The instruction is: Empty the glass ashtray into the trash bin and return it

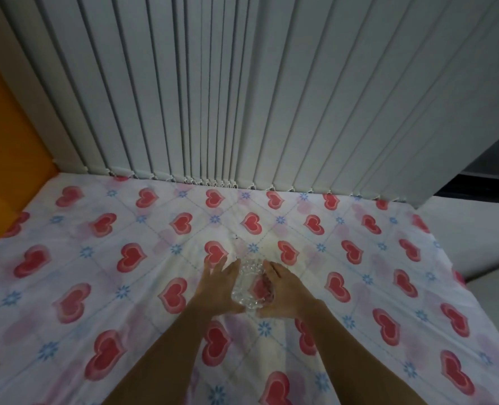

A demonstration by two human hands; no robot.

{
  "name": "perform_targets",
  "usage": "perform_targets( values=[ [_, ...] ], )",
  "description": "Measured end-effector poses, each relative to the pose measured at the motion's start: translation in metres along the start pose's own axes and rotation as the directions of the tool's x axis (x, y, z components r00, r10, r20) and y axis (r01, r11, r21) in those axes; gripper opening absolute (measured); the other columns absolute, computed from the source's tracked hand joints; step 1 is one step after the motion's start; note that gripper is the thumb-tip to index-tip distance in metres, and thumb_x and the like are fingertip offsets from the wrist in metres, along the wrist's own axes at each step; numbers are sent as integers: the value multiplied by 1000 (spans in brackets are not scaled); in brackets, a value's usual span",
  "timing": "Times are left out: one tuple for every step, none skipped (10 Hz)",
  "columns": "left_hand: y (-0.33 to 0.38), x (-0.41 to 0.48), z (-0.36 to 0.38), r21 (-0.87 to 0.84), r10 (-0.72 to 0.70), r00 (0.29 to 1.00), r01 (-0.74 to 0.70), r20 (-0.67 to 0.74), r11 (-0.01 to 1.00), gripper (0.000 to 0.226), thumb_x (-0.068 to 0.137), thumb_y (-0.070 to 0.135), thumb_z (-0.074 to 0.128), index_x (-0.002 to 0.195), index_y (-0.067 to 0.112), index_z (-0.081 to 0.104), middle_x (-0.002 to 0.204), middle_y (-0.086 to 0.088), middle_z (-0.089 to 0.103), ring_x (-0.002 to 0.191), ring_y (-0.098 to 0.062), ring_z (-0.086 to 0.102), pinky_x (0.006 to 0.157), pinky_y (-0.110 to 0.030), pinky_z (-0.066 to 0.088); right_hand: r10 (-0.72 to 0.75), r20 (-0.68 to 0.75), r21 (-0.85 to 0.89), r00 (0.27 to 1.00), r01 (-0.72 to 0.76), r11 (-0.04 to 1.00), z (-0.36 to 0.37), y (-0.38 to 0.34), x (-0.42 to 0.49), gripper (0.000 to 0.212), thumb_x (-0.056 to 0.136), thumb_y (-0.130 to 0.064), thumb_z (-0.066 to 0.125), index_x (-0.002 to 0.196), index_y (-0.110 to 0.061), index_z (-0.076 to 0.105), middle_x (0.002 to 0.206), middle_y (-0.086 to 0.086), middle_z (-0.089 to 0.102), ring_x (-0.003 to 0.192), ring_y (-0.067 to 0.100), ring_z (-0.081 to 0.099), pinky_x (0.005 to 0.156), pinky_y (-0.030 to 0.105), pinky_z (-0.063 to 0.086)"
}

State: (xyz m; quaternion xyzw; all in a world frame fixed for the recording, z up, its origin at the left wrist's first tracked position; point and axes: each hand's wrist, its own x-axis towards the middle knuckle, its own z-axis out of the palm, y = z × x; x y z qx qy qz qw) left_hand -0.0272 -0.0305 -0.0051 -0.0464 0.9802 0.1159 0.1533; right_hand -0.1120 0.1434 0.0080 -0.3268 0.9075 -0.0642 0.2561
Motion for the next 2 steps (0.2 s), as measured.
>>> perform_targets(
  values=[
    [-1,3,-17,47,-1,996,-3,89,999,111,78,68,58,153,6,5,163,-10,8,151,-31,4,120,-54,3,-34,58,-27,998,36,999,-17,1,6,114,71,-68,62,152,-16,1,162,5,1,149,30,-1,121,48,11],
    [0,12,-41,69,-59,988,50,146,996,105,84,67,50,153,3,2,163,-14,4,150,-32,4,120,-52,6,-33,-11,-15,999,33,999,-40,-2,12,90,88,-56,49,152,-13,4,163,6,-1,149,26,-5,121,44,6]
  ],
)
